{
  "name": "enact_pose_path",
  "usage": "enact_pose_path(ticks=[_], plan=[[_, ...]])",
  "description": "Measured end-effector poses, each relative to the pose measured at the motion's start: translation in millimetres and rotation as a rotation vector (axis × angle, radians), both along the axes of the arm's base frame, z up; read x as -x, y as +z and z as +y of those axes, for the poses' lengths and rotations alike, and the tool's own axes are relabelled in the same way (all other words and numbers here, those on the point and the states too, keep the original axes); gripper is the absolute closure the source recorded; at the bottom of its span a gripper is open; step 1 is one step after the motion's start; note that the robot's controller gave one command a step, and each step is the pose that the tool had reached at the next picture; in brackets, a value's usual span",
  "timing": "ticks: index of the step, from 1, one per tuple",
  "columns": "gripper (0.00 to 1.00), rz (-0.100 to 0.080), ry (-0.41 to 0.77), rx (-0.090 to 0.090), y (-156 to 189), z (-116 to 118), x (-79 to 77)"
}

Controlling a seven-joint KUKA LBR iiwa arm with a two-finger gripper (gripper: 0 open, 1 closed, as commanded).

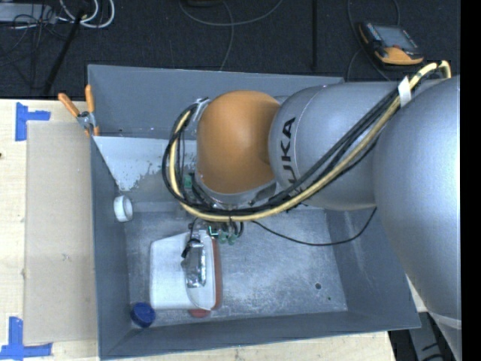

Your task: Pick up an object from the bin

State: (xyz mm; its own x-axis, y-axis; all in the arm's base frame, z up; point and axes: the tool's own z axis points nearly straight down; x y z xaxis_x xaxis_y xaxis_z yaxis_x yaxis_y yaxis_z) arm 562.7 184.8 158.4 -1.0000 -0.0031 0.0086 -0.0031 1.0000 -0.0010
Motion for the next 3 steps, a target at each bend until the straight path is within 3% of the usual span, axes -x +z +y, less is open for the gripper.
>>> enact_pose_path(ticks=[1, 2, 3], plan=[[0.00, -0.009, 0.256, -0.002, -88.6, -58.6, -9.5], [0.00, -0.015, 0.206, -0.003, -86.3, -71.9, 50.4], [1.00, -0.013, 0.204, -0.003, -87.9, -71.9, 50.1]])
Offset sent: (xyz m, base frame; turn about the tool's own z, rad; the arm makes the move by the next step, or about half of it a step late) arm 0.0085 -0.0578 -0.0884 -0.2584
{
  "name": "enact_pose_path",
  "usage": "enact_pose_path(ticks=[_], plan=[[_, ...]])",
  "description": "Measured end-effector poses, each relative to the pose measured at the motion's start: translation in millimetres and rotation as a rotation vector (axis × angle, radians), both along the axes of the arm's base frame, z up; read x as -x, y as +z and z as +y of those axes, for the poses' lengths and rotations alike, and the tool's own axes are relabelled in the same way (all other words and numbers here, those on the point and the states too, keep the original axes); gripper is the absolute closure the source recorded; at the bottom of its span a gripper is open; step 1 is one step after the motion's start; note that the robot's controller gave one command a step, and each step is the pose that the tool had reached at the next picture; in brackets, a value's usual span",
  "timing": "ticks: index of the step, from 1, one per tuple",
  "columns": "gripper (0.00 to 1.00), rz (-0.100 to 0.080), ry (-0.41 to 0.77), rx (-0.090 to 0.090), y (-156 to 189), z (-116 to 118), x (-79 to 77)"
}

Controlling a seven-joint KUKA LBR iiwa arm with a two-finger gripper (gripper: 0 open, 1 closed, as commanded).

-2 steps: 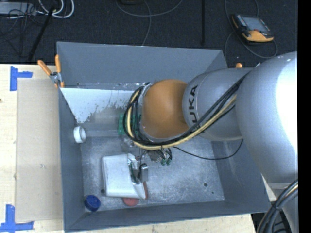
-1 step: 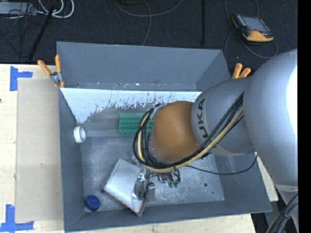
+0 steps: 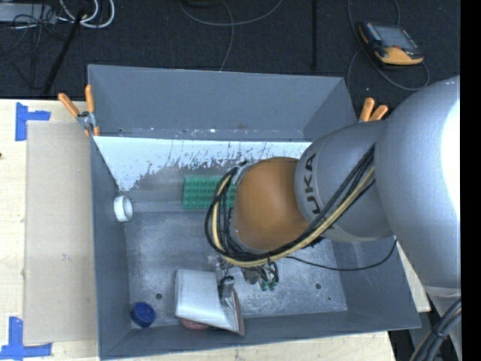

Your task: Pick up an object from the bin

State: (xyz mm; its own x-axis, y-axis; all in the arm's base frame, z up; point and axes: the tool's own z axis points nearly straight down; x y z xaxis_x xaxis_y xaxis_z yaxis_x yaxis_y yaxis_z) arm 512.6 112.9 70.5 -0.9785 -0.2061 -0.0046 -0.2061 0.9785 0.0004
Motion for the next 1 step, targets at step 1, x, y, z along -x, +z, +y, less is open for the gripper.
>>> enact_pose_path(ticks=[1], plan=[[1.00, -0.001, -0.055, 0.000, 163.8, -11.6, 42.2]])
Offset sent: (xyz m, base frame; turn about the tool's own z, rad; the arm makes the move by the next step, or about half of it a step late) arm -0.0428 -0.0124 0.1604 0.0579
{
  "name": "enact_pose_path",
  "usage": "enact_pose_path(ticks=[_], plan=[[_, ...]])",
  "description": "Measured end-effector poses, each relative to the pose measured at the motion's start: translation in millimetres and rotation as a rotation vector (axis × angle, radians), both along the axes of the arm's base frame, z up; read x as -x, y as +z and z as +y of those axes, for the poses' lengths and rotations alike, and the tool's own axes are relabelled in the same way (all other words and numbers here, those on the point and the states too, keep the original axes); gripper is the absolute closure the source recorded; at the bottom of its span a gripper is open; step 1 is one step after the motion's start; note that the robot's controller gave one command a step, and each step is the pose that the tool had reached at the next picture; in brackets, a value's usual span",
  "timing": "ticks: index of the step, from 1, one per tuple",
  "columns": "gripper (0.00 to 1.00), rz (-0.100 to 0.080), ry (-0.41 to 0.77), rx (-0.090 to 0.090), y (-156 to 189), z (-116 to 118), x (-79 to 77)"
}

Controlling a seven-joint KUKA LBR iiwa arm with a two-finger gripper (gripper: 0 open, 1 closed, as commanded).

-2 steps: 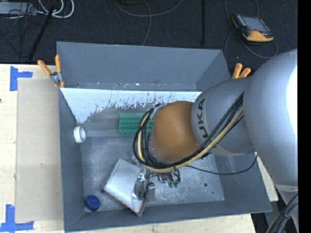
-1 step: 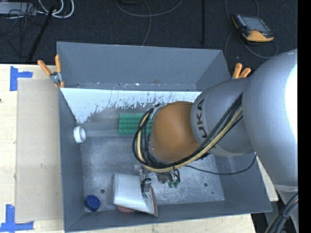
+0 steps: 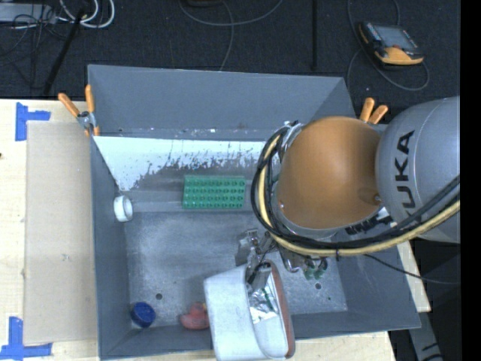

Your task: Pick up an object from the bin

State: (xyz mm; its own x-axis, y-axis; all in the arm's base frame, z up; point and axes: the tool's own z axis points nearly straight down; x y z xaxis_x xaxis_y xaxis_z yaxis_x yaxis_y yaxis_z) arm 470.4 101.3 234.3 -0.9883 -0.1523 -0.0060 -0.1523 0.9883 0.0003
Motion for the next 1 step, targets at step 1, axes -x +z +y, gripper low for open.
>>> enact_pose_path(ticks=[1], plan=[[1.00, 0.002, 0.079, 0.001, 30.6, -12.7, -32.6]])
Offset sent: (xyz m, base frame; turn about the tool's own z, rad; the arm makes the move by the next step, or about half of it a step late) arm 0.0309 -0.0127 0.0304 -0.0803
